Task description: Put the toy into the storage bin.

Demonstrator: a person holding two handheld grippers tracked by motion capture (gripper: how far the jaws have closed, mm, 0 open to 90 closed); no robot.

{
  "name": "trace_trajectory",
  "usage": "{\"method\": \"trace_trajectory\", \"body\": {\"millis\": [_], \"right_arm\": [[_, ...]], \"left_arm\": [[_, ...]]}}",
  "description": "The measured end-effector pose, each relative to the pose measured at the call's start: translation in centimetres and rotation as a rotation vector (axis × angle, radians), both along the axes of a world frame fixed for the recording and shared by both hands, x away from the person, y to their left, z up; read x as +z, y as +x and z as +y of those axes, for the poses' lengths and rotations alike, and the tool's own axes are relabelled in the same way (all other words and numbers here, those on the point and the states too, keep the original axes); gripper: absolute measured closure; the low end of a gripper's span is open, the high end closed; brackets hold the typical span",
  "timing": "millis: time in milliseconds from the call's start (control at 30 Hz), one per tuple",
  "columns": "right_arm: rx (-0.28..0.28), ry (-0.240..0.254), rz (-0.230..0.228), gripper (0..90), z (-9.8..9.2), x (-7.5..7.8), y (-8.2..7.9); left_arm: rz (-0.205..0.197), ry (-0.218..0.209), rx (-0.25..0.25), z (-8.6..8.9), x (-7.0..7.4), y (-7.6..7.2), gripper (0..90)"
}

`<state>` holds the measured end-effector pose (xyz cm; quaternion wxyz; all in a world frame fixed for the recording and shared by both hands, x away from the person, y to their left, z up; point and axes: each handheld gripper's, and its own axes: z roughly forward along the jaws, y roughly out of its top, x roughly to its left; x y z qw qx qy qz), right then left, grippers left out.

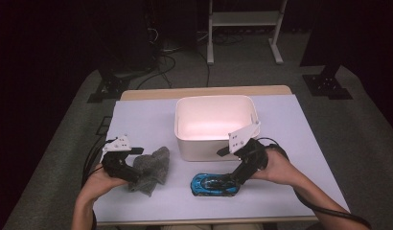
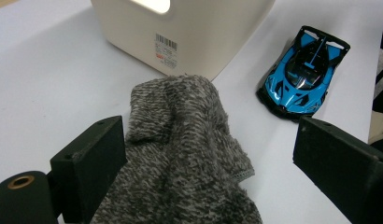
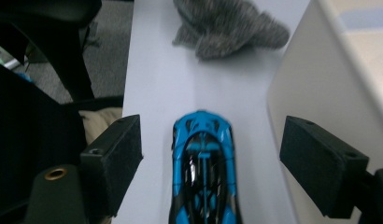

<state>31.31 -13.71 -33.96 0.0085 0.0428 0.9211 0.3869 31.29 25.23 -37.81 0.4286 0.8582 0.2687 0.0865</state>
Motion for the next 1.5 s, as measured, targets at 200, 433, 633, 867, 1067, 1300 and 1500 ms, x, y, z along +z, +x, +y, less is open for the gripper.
{"method": "trace_trajectory", "body": {"millis": [200,433,633,867,1067,1300,1500], "right_arm": [[-0.018,-0.021,0.036,19.0,0.2,-3.4,0.0],[-0.034,-0.079,0.043,17.3,0.8,-6.9,0.2],[-0.036,-0.093,0.073,15.6,1.5,-8.7,0.6],[-0.033,-0.114,0.066,14.8,2.1,-9.6,1.0],[-0.016,-0.145,0.051,13.4,2.7,-10.1,0.9],[-0.023,-0.186,0.035,13.1,3.2,-10.7,0.8],[-0.030,-0.187,0.009,13.4,3.5,-10.9,0.7]], "left_arm": [[0.004,-0.002,0.002,0.2,-0.1,0.0,8.5],[0.011,-0.001,0.002,0.1,-0.2,0.0,8.5],[0.008,-0.004,-0.001,0.3,-0.2,-0.1,8.5],[0.011,-0.007,0.002,0.3,-0.2,-0.1,8.5],[0.010,-0.006,-0.002,0.3,-0.2,-0.1,8.5],[0.010,-0.008,-0.001,0.4,-0.2,-0.1,8.5],[0.011,-0.005,-0.003,0.4,-0.2,-0.1,8.5]]}}
